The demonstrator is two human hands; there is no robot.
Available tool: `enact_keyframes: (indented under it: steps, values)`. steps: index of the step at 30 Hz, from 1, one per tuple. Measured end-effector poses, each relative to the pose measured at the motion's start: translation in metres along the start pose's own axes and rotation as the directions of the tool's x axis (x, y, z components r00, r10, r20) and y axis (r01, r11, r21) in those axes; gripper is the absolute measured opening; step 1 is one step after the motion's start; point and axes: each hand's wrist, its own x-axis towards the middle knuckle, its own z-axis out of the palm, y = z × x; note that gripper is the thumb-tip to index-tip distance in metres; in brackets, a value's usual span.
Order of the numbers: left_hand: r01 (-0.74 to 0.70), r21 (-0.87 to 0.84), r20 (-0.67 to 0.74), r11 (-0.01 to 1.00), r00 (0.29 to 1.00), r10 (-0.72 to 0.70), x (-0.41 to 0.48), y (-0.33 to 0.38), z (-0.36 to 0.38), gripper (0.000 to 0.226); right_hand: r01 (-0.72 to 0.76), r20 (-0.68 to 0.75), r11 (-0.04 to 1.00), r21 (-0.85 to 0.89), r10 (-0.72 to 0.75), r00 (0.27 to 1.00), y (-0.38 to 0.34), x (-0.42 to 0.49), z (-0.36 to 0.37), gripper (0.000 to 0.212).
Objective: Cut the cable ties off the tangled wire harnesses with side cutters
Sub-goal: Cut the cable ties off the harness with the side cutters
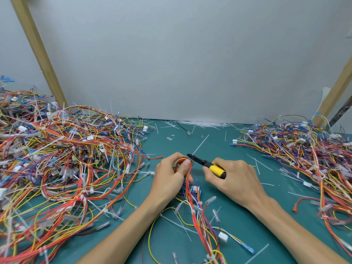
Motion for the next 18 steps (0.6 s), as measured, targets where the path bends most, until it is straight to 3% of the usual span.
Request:
enact_keyframes:
  steps: [13,18]
  values:
    - [-0.017,0.004,0.001,1.0,1.0,0.017,0.0005,-0.0011,0.0,0.018,0.007,-0.058,0.999,-0.031,-0.009,0.998,-0.0004,-0.0019,0.0048,0.045]
    - [-0.006,-0.04,-0.023,0.999,1.0,0.005,0.0015,-0.0022,0.0013,0.016,-0.106,-0.136,0.989,0.104,0.119,0.984,0.0046,0.0008,0.0053,0.04]
